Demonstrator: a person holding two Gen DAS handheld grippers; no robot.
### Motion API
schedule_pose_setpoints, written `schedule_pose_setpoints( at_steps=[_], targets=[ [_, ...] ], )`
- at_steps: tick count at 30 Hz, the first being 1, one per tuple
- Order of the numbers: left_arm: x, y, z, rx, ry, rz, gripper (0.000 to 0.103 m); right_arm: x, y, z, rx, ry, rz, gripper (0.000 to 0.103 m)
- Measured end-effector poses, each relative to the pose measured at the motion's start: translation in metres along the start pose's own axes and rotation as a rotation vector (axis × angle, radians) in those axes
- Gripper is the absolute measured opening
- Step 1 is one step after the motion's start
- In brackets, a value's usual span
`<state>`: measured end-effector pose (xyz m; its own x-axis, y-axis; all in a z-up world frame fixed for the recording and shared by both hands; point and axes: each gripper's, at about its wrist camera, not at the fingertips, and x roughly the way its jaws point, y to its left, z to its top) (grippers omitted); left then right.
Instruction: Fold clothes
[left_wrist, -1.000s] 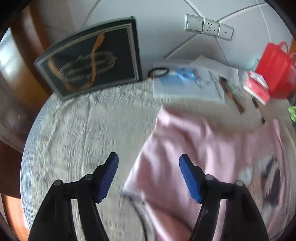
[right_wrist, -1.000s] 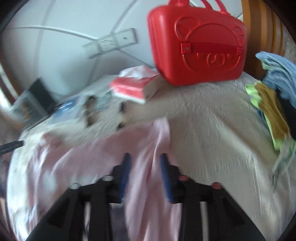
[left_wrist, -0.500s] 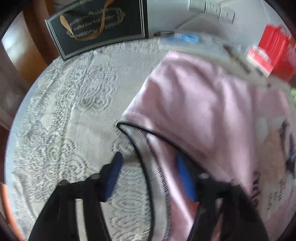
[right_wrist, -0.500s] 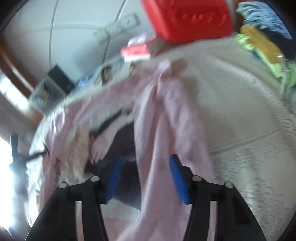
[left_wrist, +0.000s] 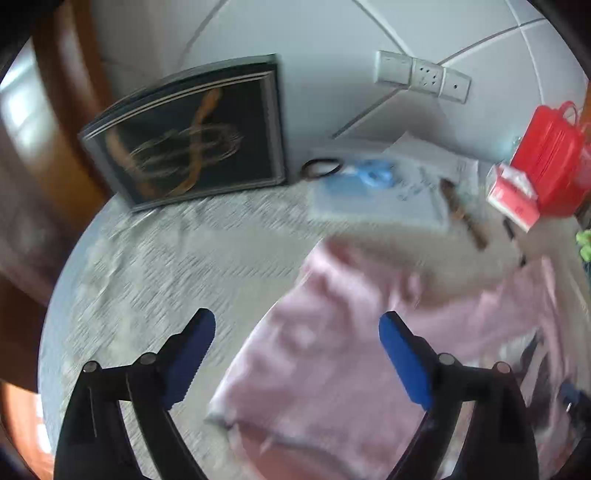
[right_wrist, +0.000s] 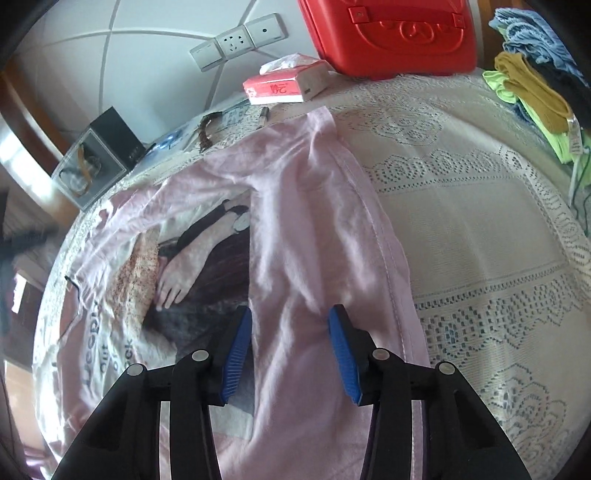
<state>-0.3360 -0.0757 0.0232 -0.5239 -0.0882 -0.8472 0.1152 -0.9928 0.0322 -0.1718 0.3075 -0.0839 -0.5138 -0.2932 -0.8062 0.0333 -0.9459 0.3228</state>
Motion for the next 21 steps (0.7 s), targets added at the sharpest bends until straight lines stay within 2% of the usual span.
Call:
schedule_pose_setpoints(
  at_steps=[1,3,5,8,10,11,12,13,14,15,17,19,20,21],
  targets=[
    [0.015,-0.015,0.015,0.017,0.015,-0.003,0.091,0.000,-0.002,0.001,0.010,-0.002,0.014,0.044],
    [0.038,-0.039,0.032,0.057,0.029,0.046,0.091,-0.002,-0.007,0.001,0.030,-0.003,0.042,0.044],
    [0.066,-0.056,0.041,0.085,0.066,0.080,0.091,-0.003,-0.010,0.002,0.042,-0.002,0.062,0.044],
    [0.098,-0.068,0.040,0.107,0.138,0.075,0.087,-0.003,-0.008,0.001,0.031,-0.003,0.052,0.044],
    [0.115,-0.069,0.028,0.100,0.193,0.010,0.044,-0.004,-0.005,0.000,0.017,-0.006,0.037,0.044],
    [0.117,-0.072,0.026,0.113,0.205,0.003,0.027,-0.004,-0.005,0.000,0.016,-0.008,0.034,0.044],
    [0.118,-0.078,0.025,0.160,0.225,0.020,0.005,-0.003,-0.005,0.000,0.015,-0.009,0.033,0.044],
    [0.119,-0.087,0.023,0.240,0.225,0.102,0.005,-0.003,-0.005,0.000,0.015,-0.009,0.034,0.044],
    [0.116,-0.091,0.025,0.271,0.186,0.141,0.005,-0.003,-0.005,0.000,0.015,-0.010,0.033,0.044],
    [0.113,-0.088,0.033,0.253,0.139,0.148,0.005,-0.003,-0.004,0.000,0.016,-0.011,0.031,0.044],
    [0.110,-0.070,0.057,0.144,0.029,0.189,0.005,-0.002,-0.002,0.000,0.005,-0.012,0.014,0.044],
    [0.098,-0.051,0.078,0.058,-0.135,0.268,0.006,-0.002,0.001,-0.001,-0.004,-0.015,0.000,0.044],
    [0.097,-0.042,0.086,0.004,-0.126,0.263,0.007,-0.002,0.000,-0.001,-0.003,-0.018,0.004,0.044],
    [0.098,-0.034,0.091,-0.045,-0.079,0.214,0.013,-0.002,-0.001,-0.001,-0.002,-0.021,0.007,0.044]
  ],
)
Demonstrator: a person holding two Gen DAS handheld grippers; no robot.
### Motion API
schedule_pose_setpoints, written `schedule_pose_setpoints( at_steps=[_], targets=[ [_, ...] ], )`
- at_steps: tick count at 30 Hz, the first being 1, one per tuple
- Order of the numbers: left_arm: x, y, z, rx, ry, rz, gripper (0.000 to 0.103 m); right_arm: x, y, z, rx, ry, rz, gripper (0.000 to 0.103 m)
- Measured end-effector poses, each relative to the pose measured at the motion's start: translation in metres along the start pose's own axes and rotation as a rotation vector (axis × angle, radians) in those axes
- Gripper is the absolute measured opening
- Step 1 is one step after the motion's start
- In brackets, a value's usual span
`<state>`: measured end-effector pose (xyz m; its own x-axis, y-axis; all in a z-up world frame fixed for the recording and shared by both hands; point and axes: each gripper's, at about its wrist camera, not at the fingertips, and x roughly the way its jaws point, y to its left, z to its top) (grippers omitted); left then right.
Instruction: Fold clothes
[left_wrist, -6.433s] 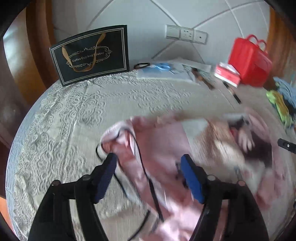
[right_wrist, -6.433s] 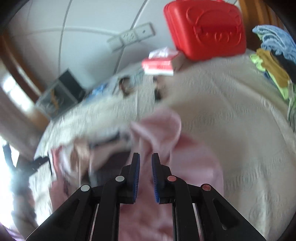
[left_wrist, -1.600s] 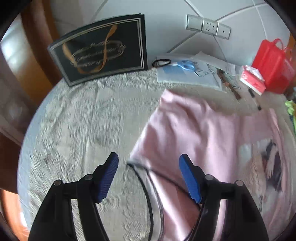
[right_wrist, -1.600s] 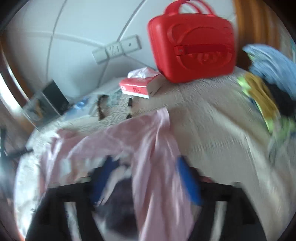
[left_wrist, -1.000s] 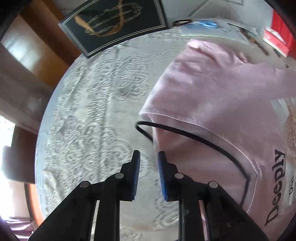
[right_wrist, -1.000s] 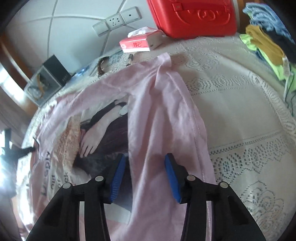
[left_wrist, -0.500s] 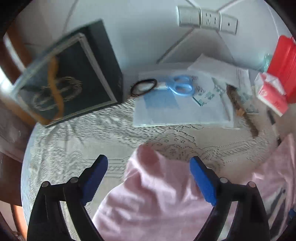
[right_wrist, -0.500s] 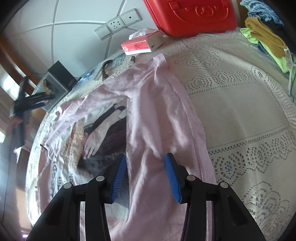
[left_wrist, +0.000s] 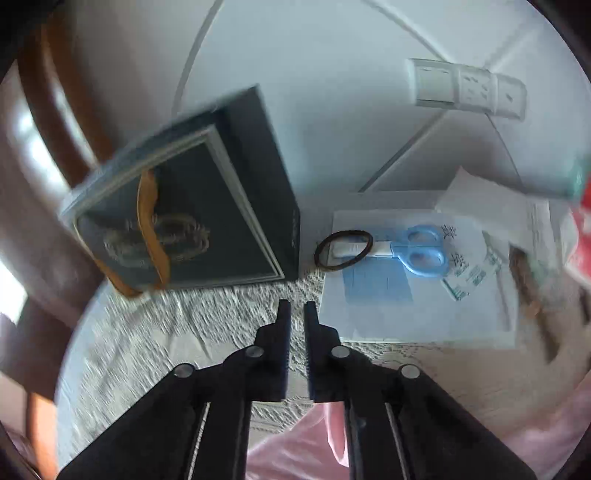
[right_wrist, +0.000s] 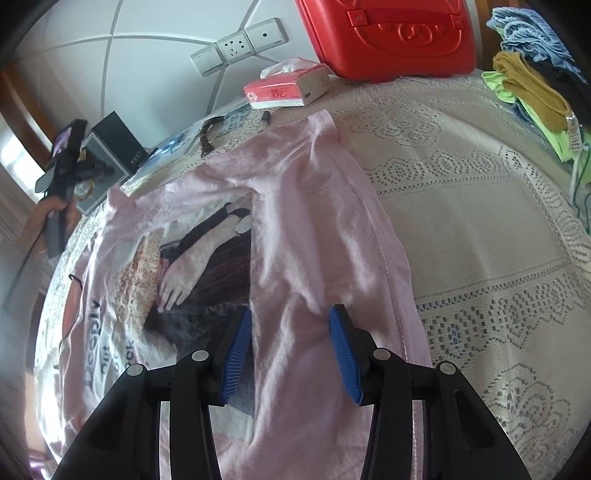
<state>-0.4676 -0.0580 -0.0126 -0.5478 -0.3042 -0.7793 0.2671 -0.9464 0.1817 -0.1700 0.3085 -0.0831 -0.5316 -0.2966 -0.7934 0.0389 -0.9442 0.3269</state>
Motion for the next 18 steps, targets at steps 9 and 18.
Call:
schedule_pose_setpoints(
  at_steps=[9,18],
  targets=[
    [-0.085,0.041,-0.115,0.169,0.123,-0.165,0.079,-0.018,-0.010,0.004,0.038,0.000,-0.070,0.044],
    [-0.113,0.089,-0.265,0.207,0.261,-0.222,0.078,-0.065,0.008,-0.015,-0.053,0.004,-0.162,0.039]
  ],
)
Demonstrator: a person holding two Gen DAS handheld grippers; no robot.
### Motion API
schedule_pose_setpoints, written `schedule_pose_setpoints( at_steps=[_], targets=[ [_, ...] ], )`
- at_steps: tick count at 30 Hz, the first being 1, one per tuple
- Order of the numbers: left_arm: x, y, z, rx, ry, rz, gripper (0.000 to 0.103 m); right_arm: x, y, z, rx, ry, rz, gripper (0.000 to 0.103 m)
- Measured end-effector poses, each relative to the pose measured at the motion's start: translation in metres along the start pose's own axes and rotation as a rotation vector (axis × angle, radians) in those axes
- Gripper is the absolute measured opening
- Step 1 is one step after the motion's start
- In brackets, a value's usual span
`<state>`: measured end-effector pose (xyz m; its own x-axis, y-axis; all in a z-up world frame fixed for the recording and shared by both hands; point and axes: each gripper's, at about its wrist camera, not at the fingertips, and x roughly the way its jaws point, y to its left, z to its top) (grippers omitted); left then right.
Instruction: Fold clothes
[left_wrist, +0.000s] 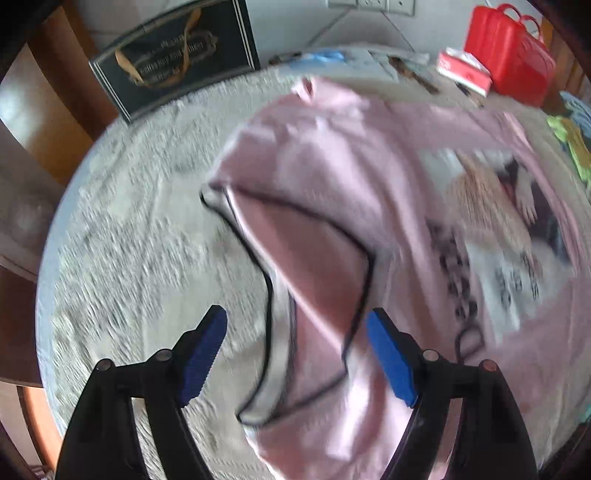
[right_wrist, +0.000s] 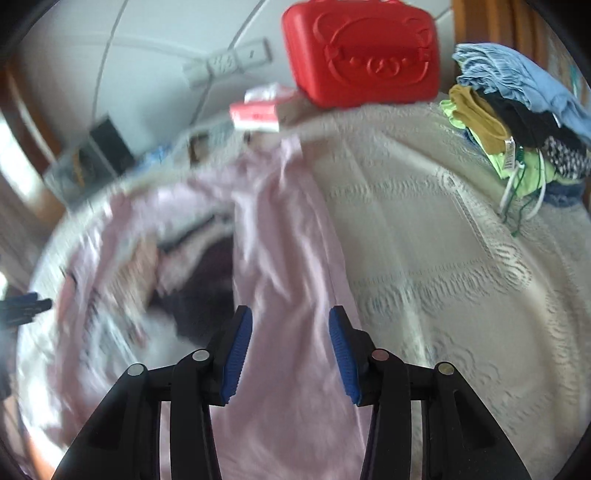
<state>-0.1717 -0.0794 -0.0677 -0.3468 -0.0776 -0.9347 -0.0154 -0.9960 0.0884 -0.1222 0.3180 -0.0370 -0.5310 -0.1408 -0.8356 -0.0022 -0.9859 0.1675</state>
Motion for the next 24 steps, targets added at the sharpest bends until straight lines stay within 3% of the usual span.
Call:
schedule_pose_setpoints(
  at_steps=[3,5,7,11,15,18,21,23,24],
  targets=[
    [0.016,0.000,-0.033,0.051,0.065,0.034,0.078,0.008,0.003,-0.019,-0.058,0.100,-0.009,0.037],
    [0.020,0.006,-0.054,0.070,0.082,0.045,0.081,0.013,0.001,-0.037,-0.108,0.165,-0.095,0.037],
    [0.020,0.013,-0.072,0.075,0.110,0.065,0.082,0.006,-0.007,-0.056,-0.157,0.176,-0.156,0.032],
    [0.009,0.028,-0.091,0.055,0.041,0.050,0.082,-0.012,-0.039,-0.083,-0.094,0.233,-0.150,0.034],
    [-0.002,0.053,-0.085,-0.094,-0.056,-0.031,0.082,-0.032,-0.048,-0.102,-0.080,0.209,-0.143,0.035],
    [0.008,0.064,-0.075,-0.132,-0.035,-0.085,0.082,-0.045,-0.045,-0.107,-0.073,0.169,-0.117,0.036],
    [0.004,0.043,-0.078,-0.125,0.020,-0.100,0.082,-0.046,-0.041,-0.109,-0.077,0.172,-0.117,0.041],
    [-0.011,0.027,-0.086,-0.058,-0.048,-0.078,0.072,-0.039,-0.041,-0.111,-0.080,0.197,-0.119,0.041],
    [-0.013,0.026,-0.087,-0.058,-0.057,-0.085,0.056,-0.035,-0.042,-0.112,-0.080,0.212,-0.123,0.041]
  ],
)
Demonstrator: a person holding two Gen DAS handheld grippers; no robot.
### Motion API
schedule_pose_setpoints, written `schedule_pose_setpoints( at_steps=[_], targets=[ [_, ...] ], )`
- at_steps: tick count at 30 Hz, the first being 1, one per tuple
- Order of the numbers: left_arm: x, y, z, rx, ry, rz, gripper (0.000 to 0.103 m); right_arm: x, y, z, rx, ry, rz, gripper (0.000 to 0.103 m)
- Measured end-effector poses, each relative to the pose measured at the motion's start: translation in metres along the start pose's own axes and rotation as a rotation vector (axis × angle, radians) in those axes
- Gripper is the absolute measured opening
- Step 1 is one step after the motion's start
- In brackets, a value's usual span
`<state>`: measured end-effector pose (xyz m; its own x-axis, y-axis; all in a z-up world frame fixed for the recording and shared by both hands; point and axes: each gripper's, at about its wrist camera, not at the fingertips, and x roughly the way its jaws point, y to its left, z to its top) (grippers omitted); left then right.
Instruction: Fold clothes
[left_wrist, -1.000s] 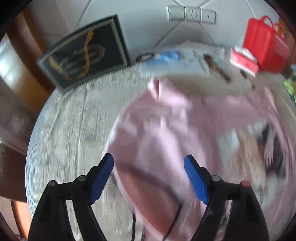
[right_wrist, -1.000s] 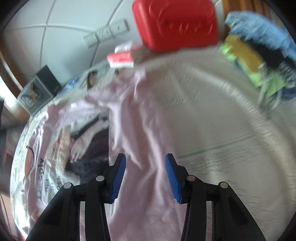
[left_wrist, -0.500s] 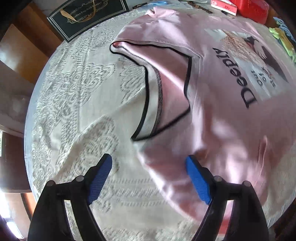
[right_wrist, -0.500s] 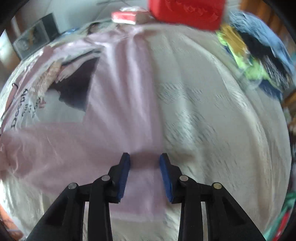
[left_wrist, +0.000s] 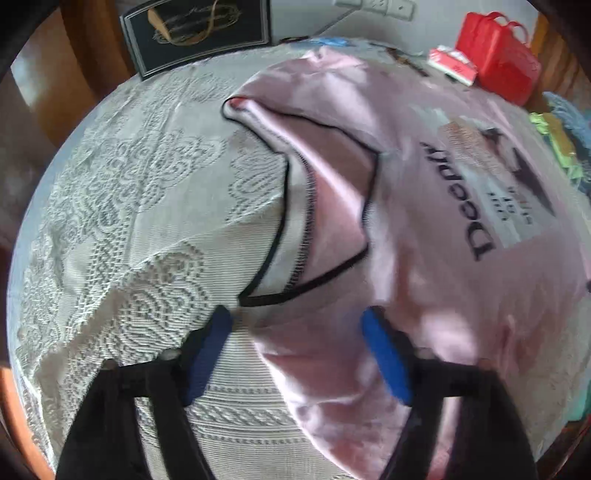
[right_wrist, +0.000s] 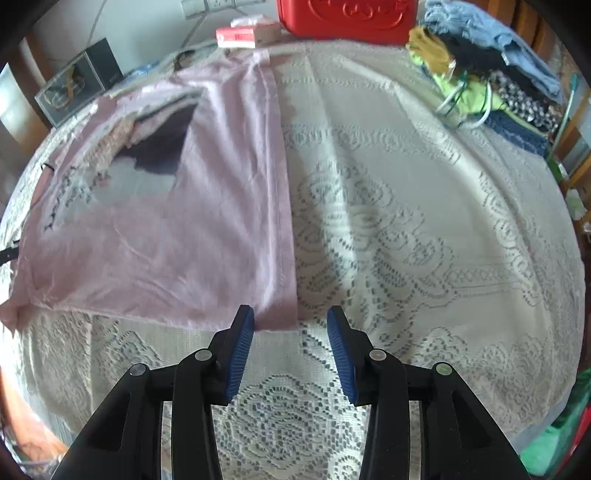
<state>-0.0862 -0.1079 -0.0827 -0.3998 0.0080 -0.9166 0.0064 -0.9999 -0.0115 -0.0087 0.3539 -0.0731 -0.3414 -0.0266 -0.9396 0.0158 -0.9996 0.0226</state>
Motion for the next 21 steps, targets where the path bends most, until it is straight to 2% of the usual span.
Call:
schedule_pose_setpoints(
  at_steps=[1,3,6,8,10,14,16,17,18,19,21],
  targets=[
    [-0.002,-0.002,-0.001,0.000,-0.010,-0.007,0.032,0.003,0.001,-0.001,-0.005,0.007,-0.008,0.043],
    [-0.009,-0.003,-0.005,0.008,-0.006,-0.010,0.009,0.001,0.002,0.001,-0.011,0.000,-0.014,0.044],
    [-0.022,0.001,-0.025,0.037,-0.003,0.034,0.008,0.001,0.002,0.001,-0.021,-0.004,-0.018,0.044],
    [-0.028,0.014,-0.038,0.014,0.023,0.037,0.008,0.000,0.001,0.000,-0.026,-0.010,-0.012,0.044],
    [-0.050,0.020,-0.060,-0.005,0.042,0.042,0.009,-0.001,0.000,0.000,-0.033,-0.013,-0.006,0.044],
    [-0.066,0.026,-0.065,-0.025,0.057,0.105,0.009,-0.002,0.000,0.003,-0.036,-0.002,-0.010,0.044],
    [-0.082,0.027,-0.059,-0.064,0.014,0.019,0.010,-0.003,-0.001,0.005,-0.035,-0.003,-0.005,0.045],
    [-0.088,0.022,-0.057,-0.061,-0.004,-0.006,0.013,-0.003,-0.002,0.004,-0.034,-0.005,0.001,0.046],
    [-0.093,0.012,-0.053,-0.042,-0.020,-0.026,0.027,-0.002,-0.002,0.002,-0.031,-0.008,0.007,0.047],
    [-0.097,0.002,-0.050,-0.022,-0.037,-0.046,0.053,-0.001,-0.002,0.001,-0.026,-0.010,0.012,0.048],
    [-0.099,-0.024,-0.045,0.028,-0.067,-0.096,0.081,-0.004,-0.003,-0.001,-0.004,-0.012,0.016,0.049]
  ],
)
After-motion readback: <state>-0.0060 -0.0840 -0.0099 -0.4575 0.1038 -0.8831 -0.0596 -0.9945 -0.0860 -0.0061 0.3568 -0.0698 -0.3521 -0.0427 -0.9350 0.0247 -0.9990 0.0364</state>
